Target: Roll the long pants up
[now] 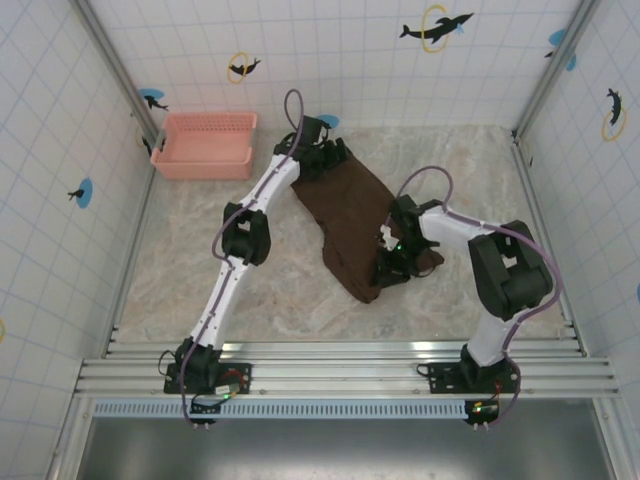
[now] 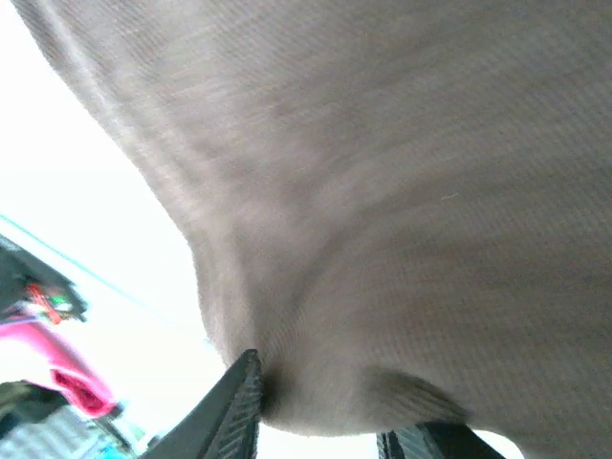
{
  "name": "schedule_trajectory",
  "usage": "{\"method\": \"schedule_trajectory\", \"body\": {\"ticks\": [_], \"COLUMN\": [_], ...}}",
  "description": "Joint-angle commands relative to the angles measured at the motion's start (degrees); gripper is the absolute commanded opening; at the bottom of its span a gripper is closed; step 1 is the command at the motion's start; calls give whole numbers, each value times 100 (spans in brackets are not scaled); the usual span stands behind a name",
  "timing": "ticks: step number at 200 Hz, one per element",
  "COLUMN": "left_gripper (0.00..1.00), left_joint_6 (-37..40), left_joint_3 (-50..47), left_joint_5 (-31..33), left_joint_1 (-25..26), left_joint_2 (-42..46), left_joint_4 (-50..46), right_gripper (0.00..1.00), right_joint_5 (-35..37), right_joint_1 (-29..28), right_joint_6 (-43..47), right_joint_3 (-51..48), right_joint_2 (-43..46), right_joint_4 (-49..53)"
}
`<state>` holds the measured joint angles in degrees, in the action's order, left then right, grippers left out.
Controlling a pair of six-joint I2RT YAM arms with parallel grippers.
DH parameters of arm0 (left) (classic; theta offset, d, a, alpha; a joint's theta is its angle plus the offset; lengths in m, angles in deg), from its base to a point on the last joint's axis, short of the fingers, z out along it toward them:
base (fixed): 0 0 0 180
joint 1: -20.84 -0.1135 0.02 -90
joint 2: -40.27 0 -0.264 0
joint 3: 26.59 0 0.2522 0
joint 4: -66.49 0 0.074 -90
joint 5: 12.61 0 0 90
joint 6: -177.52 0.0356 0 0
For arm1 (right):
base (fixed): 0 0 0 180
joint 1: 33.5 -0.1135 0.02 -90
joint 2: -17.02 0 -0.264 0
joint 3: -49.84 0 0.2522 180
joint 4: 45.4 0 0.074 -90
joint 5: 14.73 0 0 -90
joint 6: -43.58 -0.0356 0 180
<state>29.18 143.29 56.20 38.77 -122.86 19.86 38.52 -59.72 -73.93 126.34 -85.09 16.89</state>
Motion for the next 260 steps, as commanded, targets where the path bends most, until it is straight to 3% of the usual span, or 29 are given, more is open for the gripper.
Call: {"method": "schedule_trajectory", "body": {"ticks": [1, 22, 54, 88, 104, 127, 139, 154, 183, 230, 260], "left_gripper": [98, 98, 97, 97, 97, 97, 97, 98, 97, 97, 98], "left_joint_6": [-212, -250, -792, -629, -526, -376, -557, -1003, -2001, -3463, -3371], "left_joint_3": [-398, -547, -522, -520, -520, -537, -624, -714, -705, -705, -822], "left_joint_5": [-422, -434, -1043, -1487, -1552, -1588, -1755, -2006, -2402, -2927, -3335], "left_joint_1": [60, 36, 36, -32, -146, -325, -444, -574, -780, -947, -983], "left_joint_2": [-602, -509, -675, -587, -439, -88, 84, 228, 372, 505, 849], "left_joint_4": [-358, -59, 721, 1061, 1010, 994, 1305, 1837, 2676, 3874, 3890], "right_gripper": [40, 44, 49, 55, 57, 58, 58, 58, 61, 62, 61], "right_joint_5": [-745, -994, -1142, -1106, -359, 1865, 3076, 3783, 4082, 4275, 4266], "right_joint_1": [-346, -668, -1064, -1197, -1096, -986, -992, -1030, -1168, -1372, -1445], "right_joint_6": [-121, -16, 103, 516, 1302, 2766, 3349, 4053, 4478, 4564, 4545], "right_joint_3": [663, 1249, 1850, 2296, 2422, 2273, 1951, 1298, 95, -643, -781], "right_joint_2": [-245, -533, -828, -604, -235, 367, 673, 1106, 1883, 1888, 1586], "right_joint_4": [236, 420, 468, 981, 1659, 2528, 2560, 2162, 898, 153, -199]}}
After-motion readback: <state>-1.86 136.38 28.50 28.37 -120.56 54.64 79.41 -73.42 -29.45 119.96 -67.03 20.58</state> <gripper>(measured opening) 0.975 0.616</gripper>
